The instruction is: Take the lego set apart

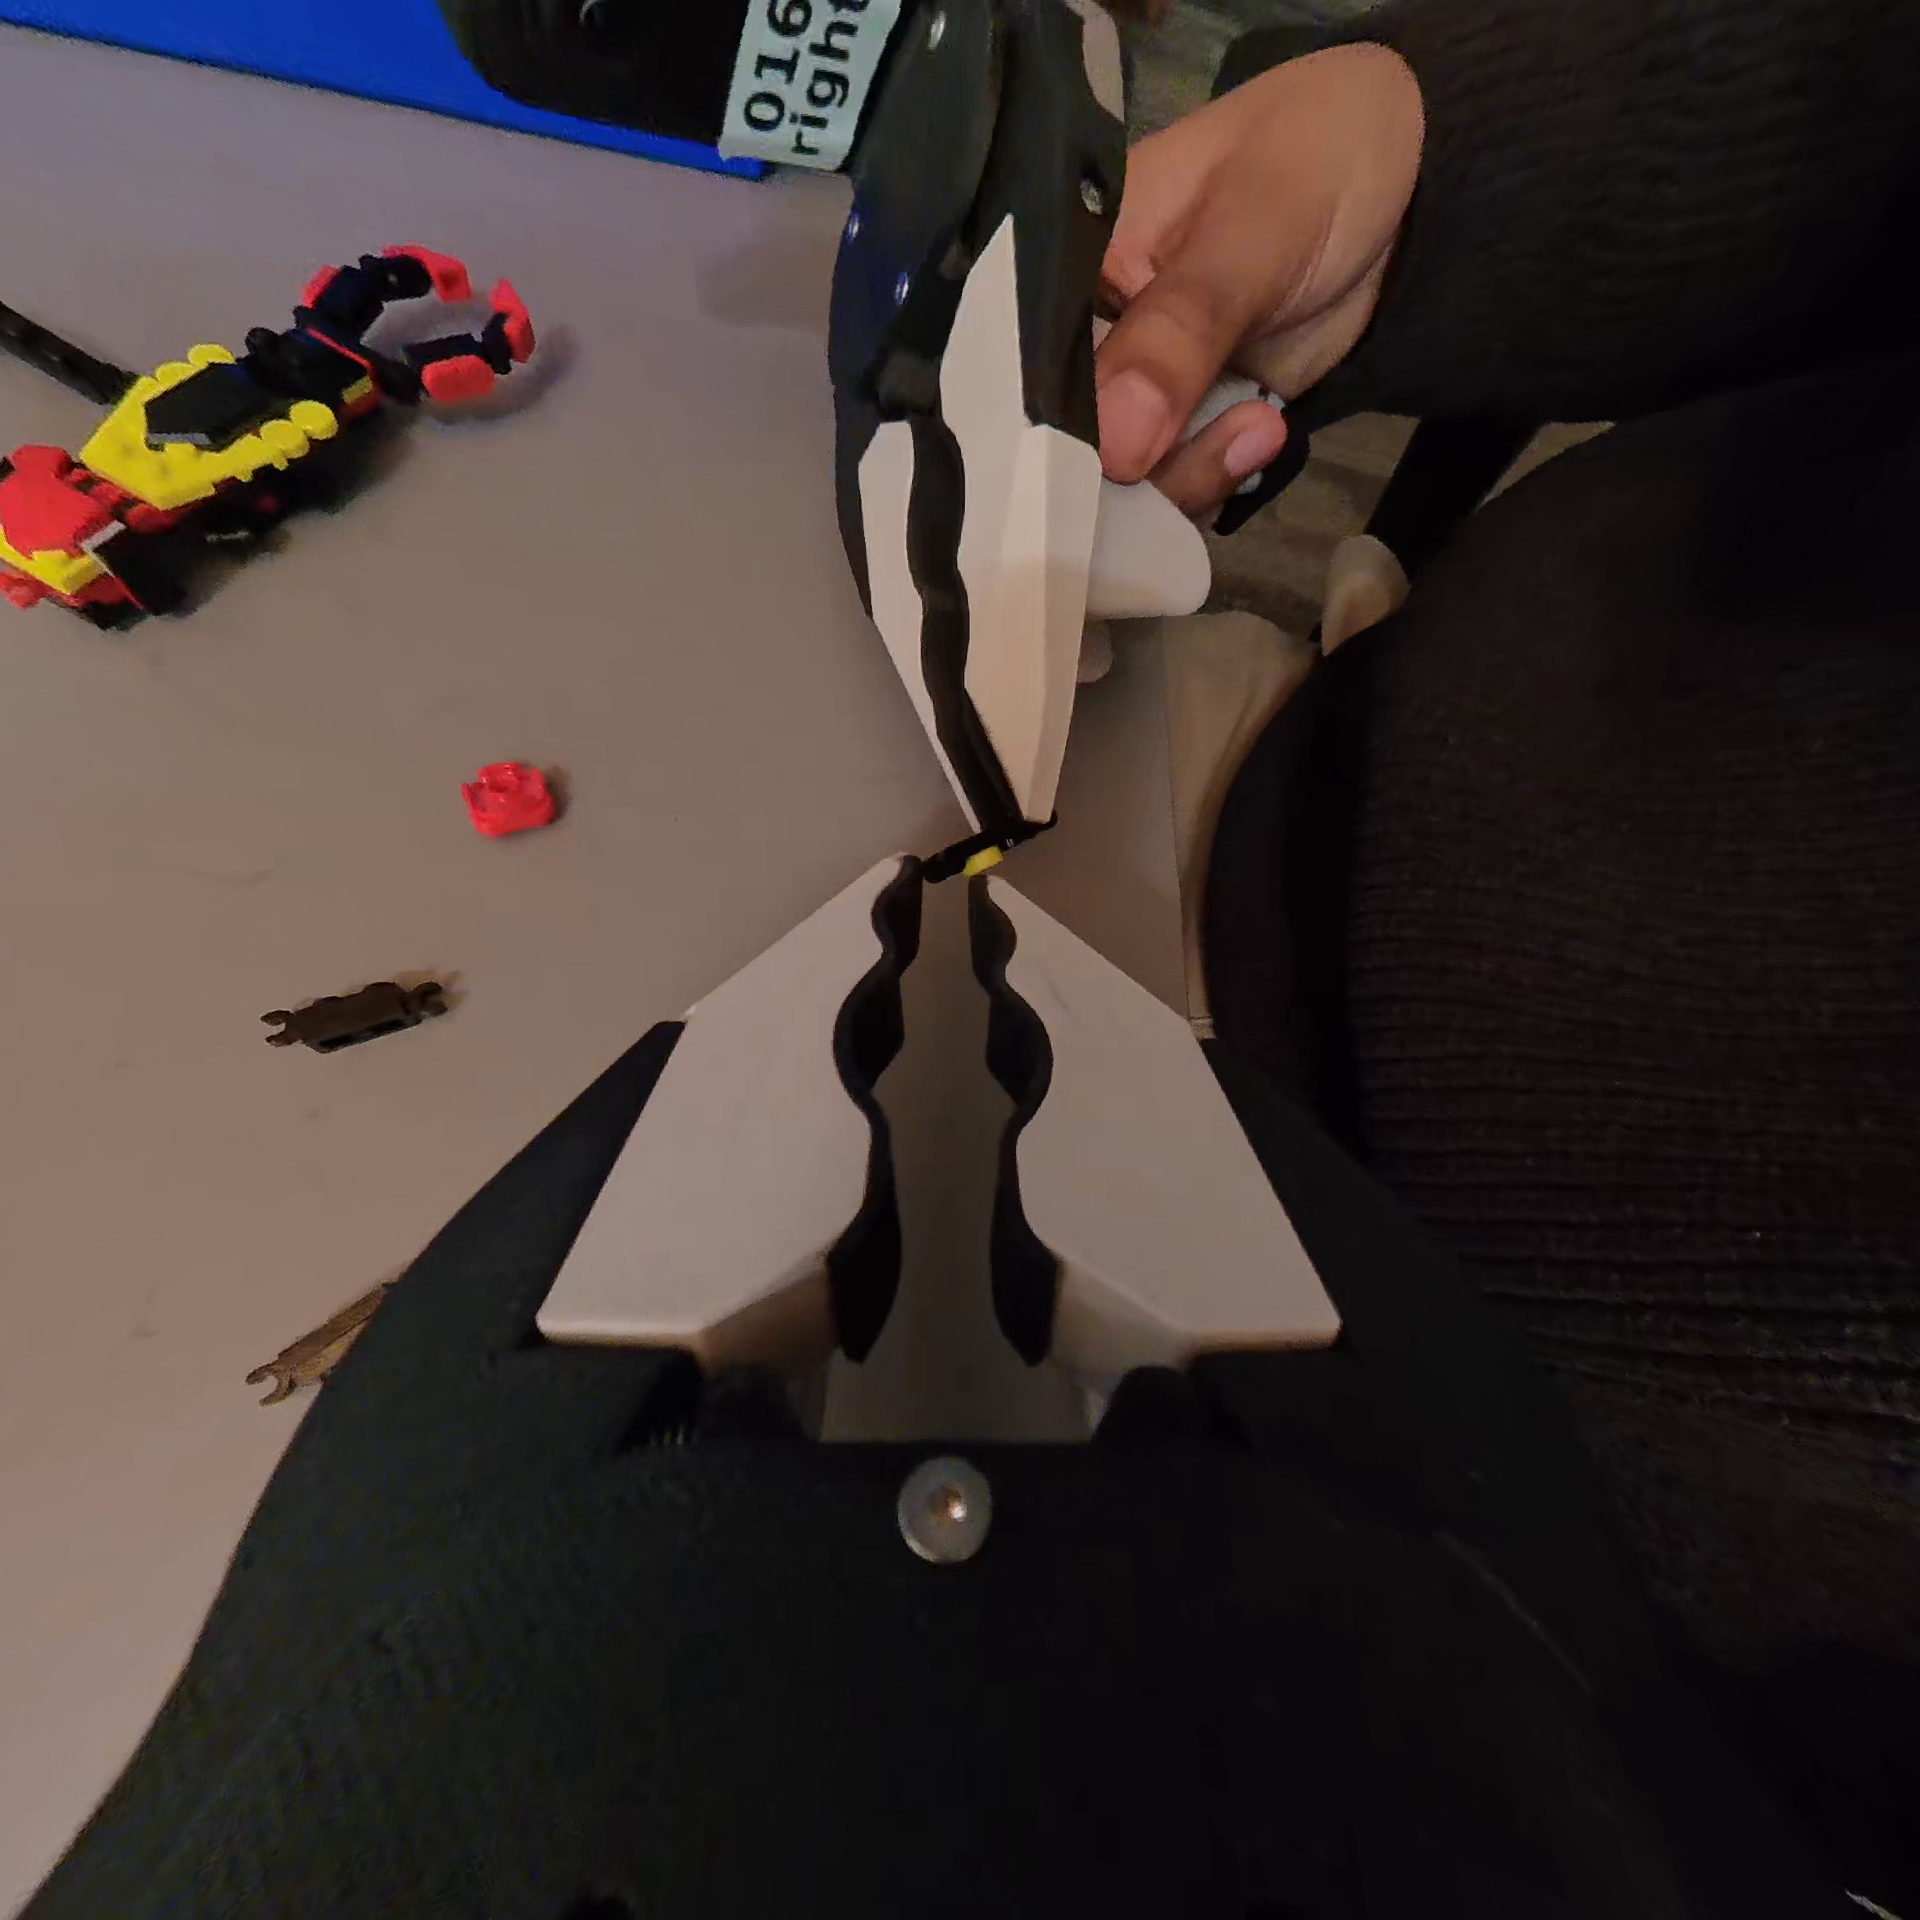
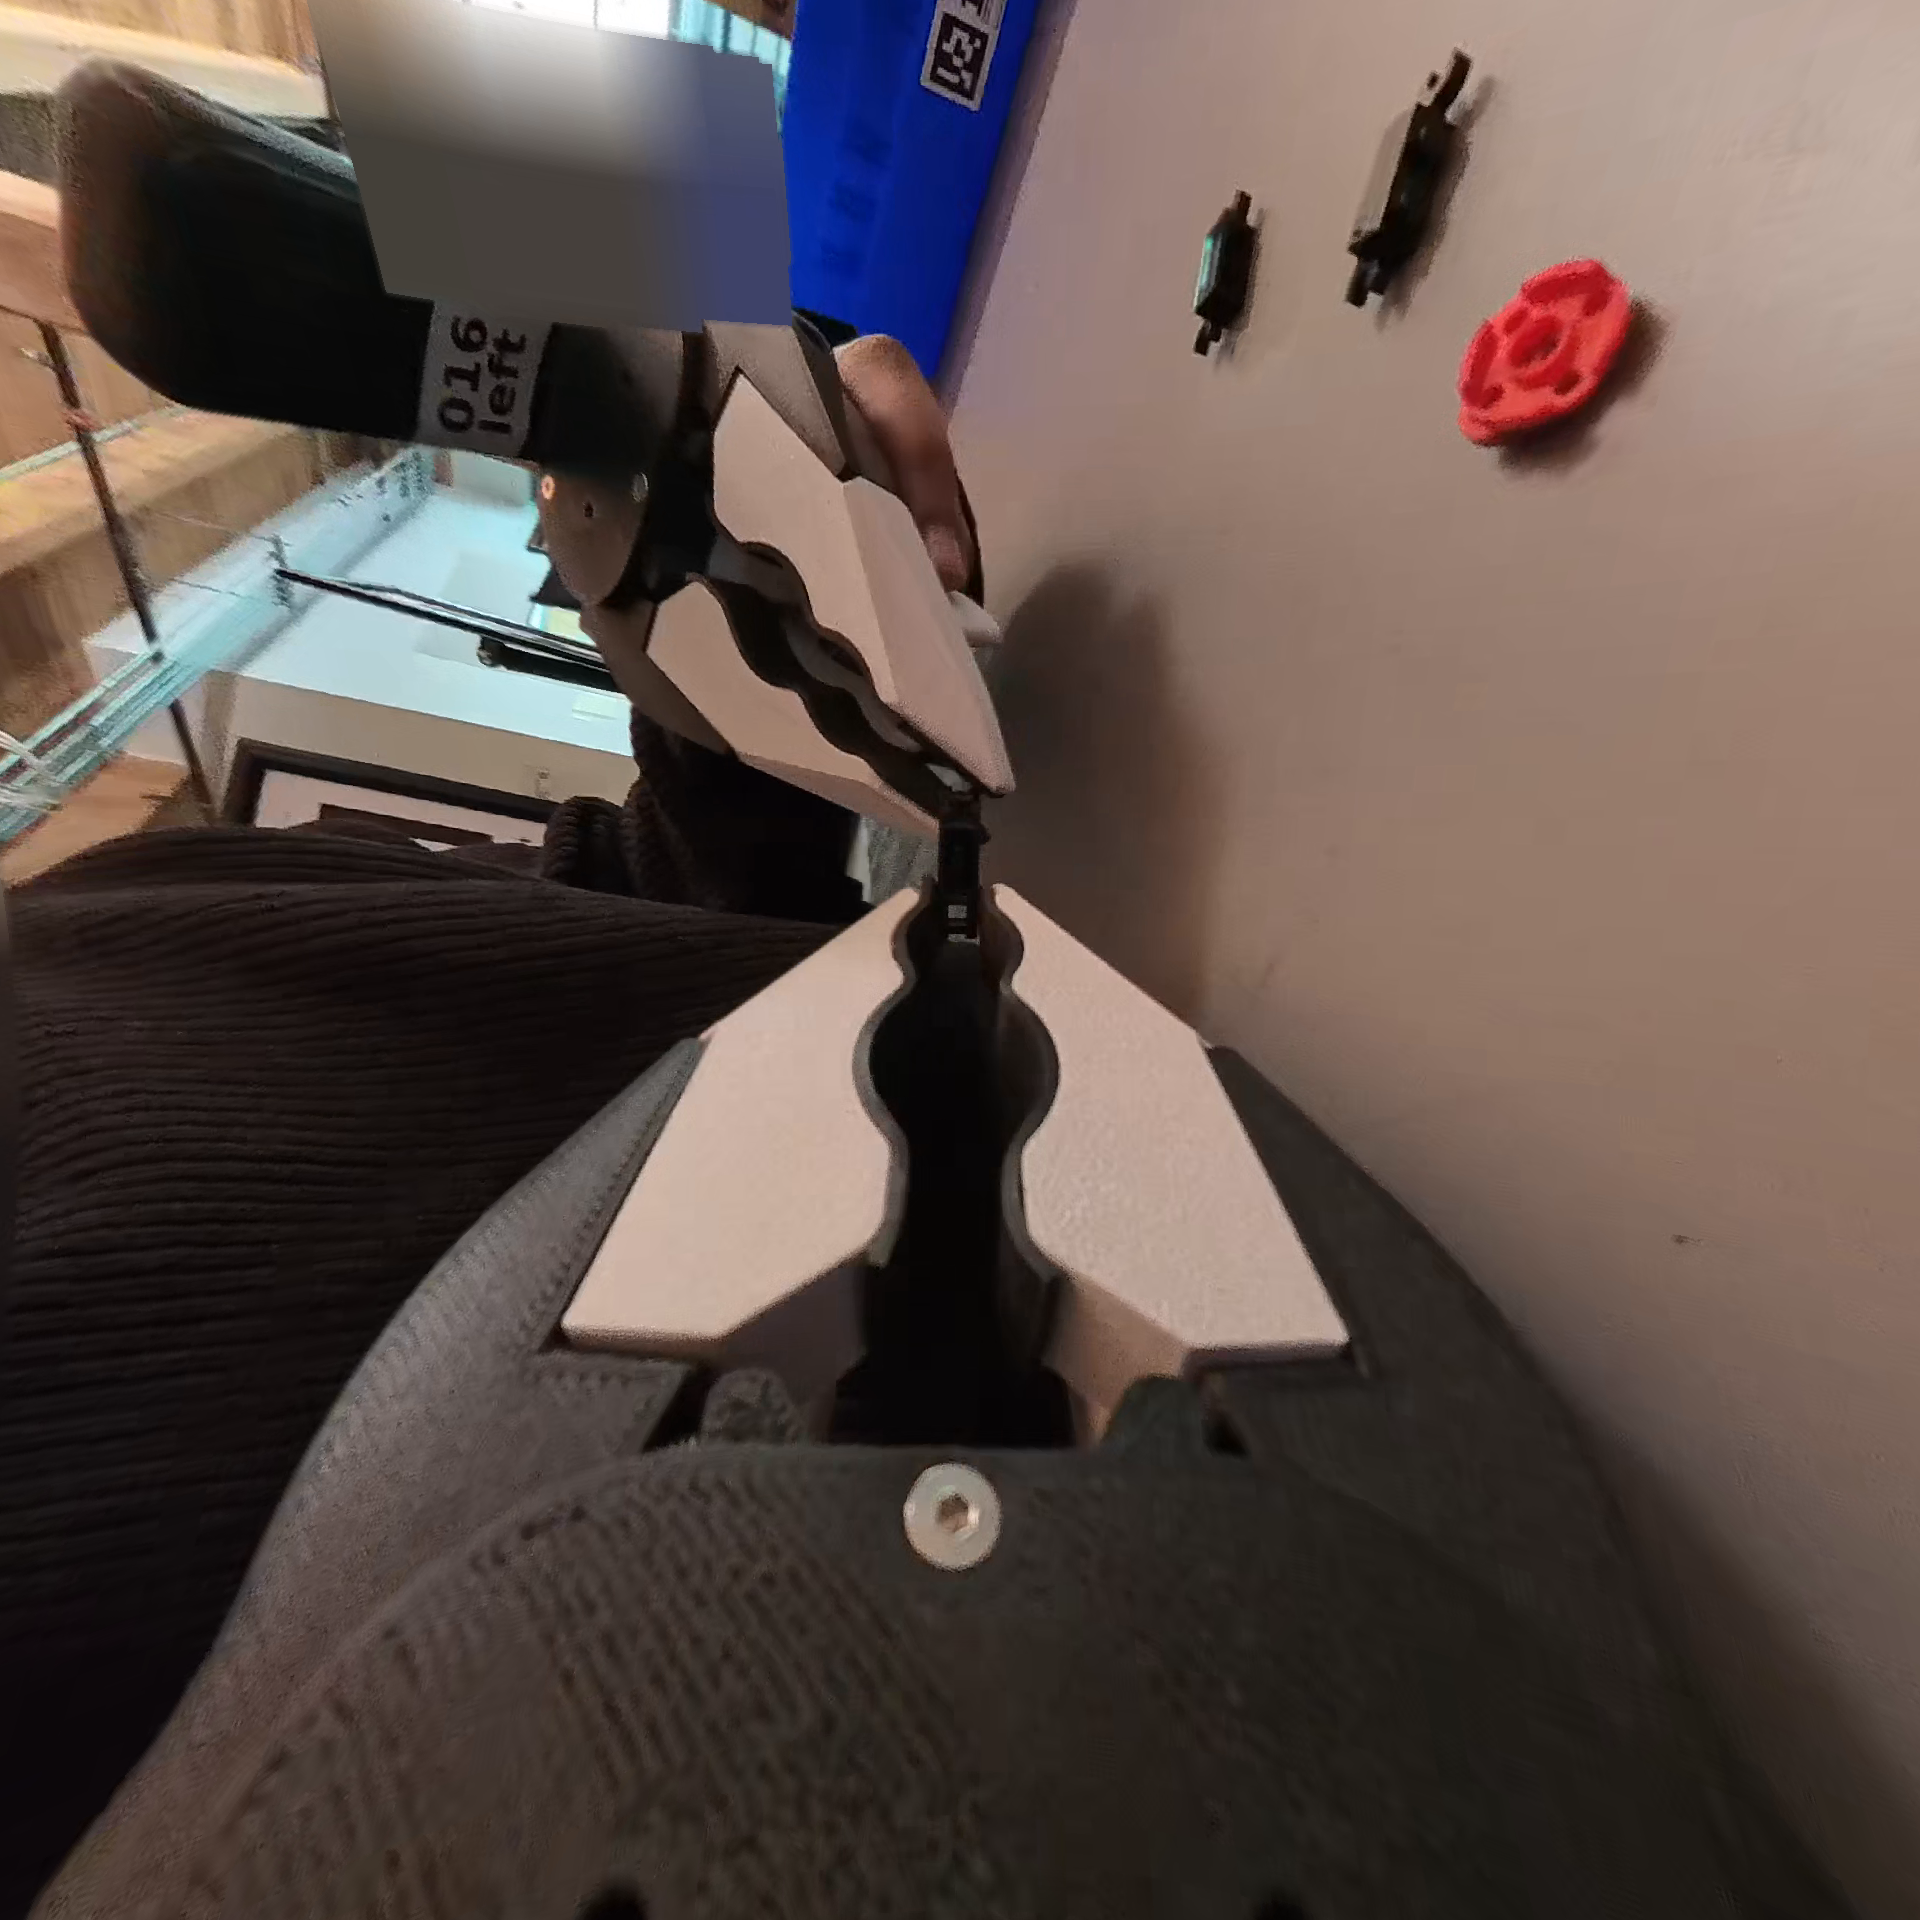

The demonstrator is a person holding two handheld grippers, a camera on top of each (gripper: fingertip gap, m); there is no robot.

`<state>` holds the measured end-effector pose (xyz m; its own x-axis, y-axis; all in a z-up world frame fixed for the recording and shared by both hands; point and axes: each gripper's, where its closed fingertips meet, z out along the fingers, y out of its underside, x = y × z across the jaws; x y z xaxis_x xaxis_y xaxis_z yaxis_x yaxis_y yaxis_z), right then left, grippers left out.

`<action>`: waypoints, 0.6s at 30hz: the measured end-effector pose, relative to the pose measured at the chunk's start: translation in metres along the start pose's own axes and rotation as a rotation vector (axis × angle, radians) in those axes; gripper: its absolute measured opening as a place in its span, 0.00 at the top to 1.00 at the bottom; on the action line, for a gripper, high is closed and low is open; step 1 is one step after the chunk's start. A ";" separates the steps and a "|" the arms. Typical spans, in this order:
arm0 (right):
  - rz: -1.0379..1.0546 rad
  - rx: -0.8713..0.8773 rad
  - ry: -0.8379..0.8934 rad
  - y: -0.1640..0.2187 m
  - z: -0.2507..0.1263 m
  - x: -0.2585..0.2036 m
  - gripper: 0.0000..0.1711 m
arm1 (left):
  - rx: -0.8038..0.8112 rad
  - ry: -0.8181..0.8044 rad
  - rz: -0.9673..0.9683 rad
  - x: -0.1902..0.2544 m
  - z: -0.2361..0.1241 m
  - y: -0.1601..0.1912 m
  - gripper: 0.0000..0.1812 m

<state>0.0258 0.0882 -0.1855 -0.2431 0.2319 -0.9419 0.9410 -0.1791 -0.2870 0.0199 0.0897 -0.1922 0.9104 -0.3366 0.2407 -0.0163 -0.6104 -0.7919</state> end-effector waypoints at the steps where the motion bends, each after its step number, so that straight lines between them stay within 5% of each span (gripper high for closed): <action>1: 0.013 0.001 -0.004 0.000 0.000 0.001 0.96 | -0.005 0.004 -0.004 0.000 0.000 0.001 0.96; 12: -0.036 0.044 0.088 -0.010 -0.007 0.012 0.97 | -0.119 0.089 -0.111 0.003 0.005 0.022 0.98; 18: -0.290 0.012 0.247 -0.015 -0.011 0.013 0.93 | -0.172 0.094 -0.189 0.000 0.008 0.034 0.98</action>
<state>0.0112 0.1042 -0.1920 -0.4336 0.4979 -0.7511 0.8382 -0.0831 -0.5390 0.0222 0.0750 -0.2232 0.8618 -0.2647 0.4327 0.0732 -0.7792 -0.6225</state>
